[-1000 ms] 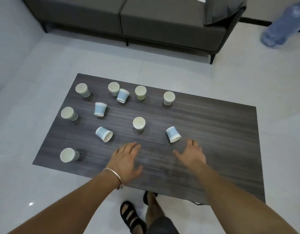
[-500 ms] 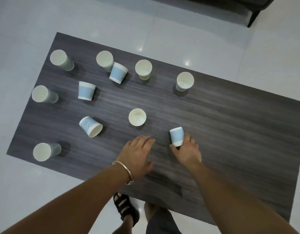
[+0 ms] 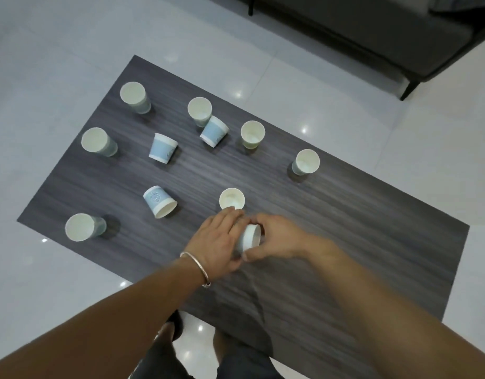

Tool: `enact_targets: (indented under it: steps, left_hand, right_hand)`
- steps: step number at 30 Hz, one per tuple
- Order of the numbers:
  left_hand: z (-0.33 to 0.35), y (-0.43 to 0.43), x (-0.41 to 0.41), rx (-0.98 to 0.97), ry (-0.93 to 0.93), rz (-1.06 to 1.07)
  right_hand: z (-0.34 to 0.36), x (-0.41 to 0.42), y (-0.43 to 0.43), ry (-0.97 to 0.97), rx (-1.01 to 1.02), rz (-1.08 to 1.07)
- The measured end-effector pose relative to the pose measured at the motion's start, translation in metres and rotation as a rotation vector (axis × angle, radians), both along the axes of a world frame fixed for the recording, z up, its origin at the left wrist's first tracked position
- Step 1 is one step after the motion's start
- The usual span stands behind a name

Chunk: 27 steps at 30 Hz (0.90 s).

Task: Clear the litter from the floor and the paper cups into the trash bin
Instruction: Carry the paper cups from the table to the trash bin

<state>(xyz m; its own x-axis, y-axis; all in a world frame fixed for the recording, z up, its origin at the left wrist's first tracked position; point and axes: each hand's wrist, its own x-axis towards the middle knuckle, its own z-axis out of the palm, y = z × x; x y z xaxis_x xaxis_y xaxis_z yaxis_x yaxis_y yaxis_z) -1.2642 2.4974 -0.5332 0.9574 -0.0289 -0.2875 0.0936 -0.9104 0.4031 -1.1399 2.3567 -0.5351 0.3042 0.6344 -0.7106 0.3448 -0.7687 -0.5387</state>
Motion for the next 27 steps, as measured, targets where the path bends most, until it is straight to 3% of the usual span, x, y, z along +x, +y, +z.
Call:
enact_targets:
  steps: [7, 11, 13, 20, 27]
  left_hand:
    - [-0.012, 0.039, -0.046, -0.072, 0.089, 0.262]
    - [-0.037, 0.060, -0.089, -0.088, 0.175, 0.326]
    - [-0.050, 0.068, -0.106, -0.059, 0.159, 0.336]
    - [-0.058, 0.100, -0.130, -0.128, 0.080, 0.418]
    - [-0.012, 0.146, -0.130, -0.262, 0.036, 0.459]
  right_hand:
    - [-0.008, -0.005, 0.040, 0.079, 0.062, -0.147]
    - [-0.052, 0.000, 0.059, -0.368, -0.037, -0.119]
    - [-0.071, -0.003, 0.068, -0.453, -0.122, -0.112]
    - [-0.107, -0.035, 0.092, -0.513, -0.185, -0.062]
    - [-0.050, -0.079, 0.105, -0.473, -0.195, -0.149]
